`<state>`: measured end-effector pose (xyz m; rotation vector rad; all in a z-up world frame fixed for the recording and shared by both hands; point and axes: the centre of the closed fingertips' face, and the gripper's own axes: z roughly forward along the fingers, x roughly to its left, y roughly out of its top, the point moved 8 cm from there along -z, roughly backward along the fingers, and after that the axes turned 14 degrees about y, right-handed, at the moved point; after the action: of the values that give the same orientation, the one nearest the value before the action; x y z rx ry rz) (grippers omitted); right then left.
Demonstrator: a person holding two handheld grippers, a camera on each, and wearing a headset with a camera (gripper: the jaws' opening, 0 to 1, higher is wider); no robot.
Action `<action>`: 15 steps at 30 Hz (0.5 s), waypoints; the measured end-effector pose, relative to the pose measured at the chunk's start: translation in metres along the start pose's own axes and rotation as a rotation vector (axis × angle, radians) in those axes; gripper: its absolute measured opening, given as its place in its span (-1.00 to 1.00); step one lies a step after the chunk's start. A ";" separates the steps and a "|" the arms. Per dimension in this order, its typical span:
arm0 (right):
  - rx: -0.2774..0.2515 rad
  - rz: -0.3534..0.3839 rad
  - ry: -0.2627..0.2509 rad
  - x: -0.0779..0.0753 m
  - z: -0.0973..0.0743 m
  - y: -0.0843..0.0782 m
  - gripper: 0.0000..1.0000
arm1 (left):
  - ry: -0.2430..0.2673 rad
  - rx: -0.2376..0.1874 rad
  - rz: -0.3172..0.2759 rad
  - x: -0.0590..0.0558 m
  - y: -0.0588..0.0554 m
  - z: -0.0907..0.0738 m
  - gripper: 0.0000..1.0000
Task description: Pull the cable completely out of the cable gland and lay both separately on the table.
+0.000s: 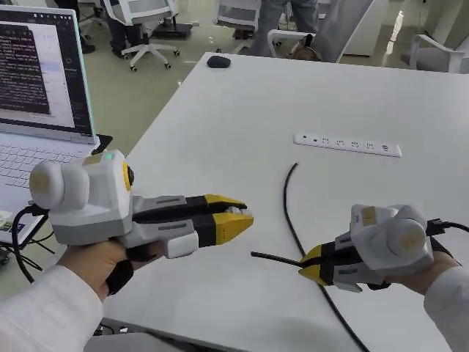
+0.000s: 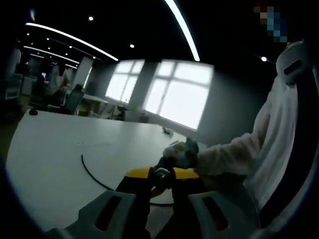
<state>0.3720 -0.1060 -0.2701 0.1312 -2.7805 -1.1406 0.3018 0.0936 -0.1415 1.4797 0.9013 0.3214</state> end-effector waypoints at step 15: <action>0.079 0.125 0.021 -0.014 0.051 -0.035 -0.90 | 0.029 0.021 -0.047 0.013 -0.011 0.000 -0.68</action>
<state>0.3791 -0.0934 -0.3317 -0.0218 -2.7716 -0.9950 0.3066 0.1013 -0.1562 1.4741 0.9634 0.3005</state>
